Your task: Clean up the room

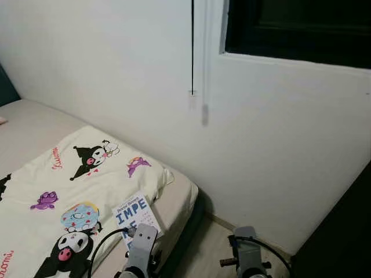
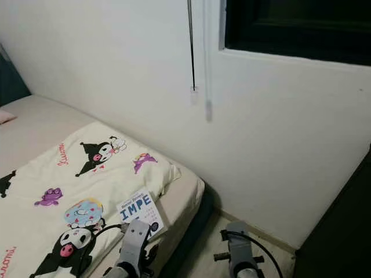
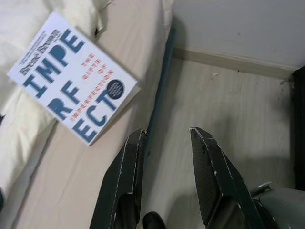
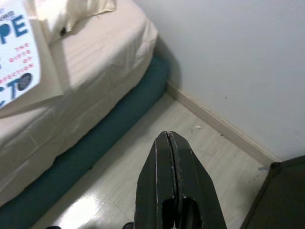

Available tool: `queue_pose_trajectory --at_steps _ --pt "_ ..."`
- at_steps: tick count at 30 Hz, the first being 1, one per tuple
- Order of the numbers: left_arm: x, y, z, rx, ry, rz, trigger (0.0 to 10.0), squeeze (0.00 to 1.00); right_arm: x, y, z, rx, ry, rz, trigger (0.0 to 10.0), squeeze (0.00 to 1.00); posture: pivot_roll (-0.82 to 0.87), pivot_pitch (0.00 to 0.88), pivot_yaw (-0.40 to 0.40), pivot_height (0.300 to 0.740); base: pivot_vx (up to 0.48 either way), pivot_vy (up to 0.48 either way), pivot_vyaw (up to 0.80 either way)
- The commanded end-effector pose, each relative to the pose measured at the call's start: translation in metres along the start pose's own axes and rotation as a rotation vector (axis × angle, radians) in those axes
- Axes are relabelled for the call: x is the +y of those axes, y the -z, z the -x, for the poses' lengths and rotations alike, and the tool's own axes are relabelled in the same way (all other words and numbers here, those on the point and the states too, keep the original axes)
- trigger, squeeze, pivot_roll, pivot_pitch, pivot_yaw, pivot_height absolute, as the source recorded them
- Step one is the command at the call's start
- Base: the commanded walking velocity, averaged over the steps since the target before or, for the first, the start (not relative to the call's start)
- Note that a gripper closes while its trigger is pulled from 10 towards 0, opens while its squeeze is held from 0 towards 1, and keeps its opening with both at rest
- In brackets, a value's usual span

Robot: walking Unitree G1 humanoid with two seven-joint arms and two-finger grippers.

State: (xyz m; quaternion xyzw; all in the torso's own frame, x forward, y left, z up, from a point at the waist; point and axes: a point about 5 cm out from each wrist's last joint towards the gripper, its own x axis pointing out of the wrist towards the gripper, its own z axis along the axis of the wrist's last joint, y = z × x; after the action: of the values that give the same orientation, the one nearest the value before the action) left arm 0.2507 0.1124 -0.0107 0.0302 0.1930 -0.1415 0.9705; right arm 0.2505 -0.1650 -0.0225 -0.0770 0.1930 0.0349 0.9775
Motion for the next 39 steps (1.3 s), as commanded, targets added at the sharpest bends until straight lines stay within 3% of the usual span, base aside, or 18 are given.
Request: queue_pose_trajectory --at_steps 1,39 --pt "0.0035 0.0040 0.0022 0.014 -0.008 -0.010 10.0 0.00 0.0017 0.0066 0.0026 0.031 -0.011 0.031 10.0 0.00 -0.06 0.129 0.052 0.740 0.000 0.000 0.00" --pt "-0.0004 0.0021 0.0023 -0.008 0.026 -0.032 10.0 0.00 0.0012 0.0052 0.0024 0.020 -0.009 0.022 10.0 0.00 -0.06 0.110 0.057 0.740 0.000 0.000 0.77"
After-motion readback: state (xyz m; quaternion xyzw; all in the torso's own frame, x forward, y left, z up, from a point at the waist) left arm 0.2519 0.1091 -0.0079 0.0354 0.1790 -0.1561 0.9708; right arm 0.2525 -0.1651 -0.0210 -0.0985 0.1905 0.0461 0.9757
